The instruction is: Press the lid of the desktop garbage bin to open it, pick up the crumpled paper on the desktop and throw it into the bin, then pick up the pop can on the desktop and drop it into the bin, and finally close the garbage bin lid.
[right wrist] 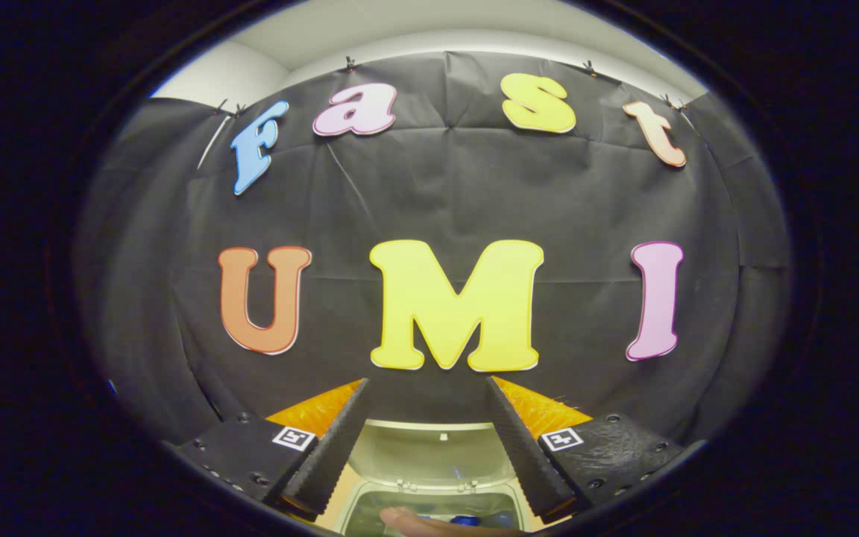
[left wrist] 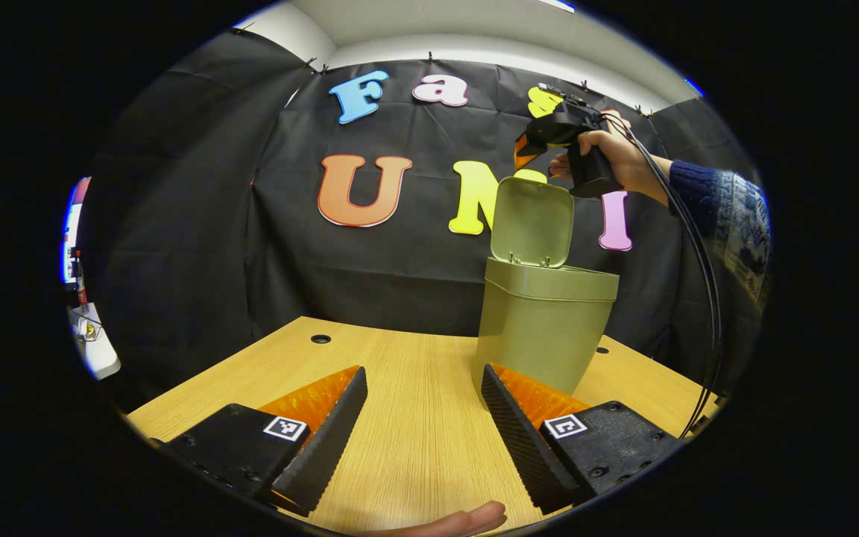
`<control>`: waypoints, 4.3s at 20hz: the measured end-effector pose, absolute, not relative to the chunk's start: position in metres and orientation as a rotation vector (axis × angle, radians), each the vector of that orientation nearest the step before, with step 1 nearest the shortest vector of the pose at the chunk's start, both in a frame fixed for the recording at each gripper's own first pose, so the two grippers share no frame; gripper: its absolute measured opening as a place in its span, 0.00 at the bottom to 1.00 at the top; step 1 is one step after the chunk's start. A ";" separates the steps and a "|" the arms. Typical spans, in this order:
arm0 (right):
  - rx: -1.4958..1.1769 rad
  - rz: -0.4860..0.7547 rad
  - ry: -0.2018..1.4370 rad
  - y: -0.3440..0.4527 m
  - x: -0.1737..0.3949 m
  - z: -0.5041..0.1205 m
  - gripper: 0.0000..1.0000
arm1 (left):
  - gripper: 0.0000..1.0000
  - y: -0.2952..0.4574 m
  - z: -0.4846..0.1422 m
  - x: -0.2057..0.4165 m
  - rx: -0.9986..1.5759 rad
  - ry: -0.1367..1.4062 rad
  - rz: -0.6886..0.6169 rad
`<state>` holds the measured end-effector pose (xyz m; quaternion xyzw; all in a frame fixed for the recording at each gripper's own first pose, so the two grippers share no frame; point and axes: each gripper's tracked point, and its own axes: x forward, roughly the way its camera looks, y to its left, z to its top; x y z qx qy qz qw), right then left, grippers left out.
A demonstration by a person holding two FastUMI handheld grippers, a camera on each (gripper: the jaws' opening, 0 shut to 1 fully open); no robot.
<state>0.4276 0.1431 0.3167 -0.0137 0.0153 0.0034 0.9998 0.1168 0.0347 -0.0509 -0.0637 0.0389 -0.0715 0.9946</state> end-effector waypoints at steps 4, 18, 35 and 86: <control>0.005 0.033 0.056 0.141 0.434 0.308 0.97 | 1.00 0.033 -0.052 0.118 -0.127 0.078 -0.145; -0.113 0.097 0.081 0.160 0.391 0.264 0.94 | 0.99 0.033 -0.044 0.117 -0.102 0.052 -0.108; -0.102 0.121 0.182 0.133 0.341 0.165 0.95 | 0.99 0.016 -0.030 0.107 -0.099 0.015 -0.116; 0.002 0.111 -0.016 0.117 0.272 0.106 0.95 | 0.95 -0.018 -0.037 0.099 -0.045 0.033 -0.192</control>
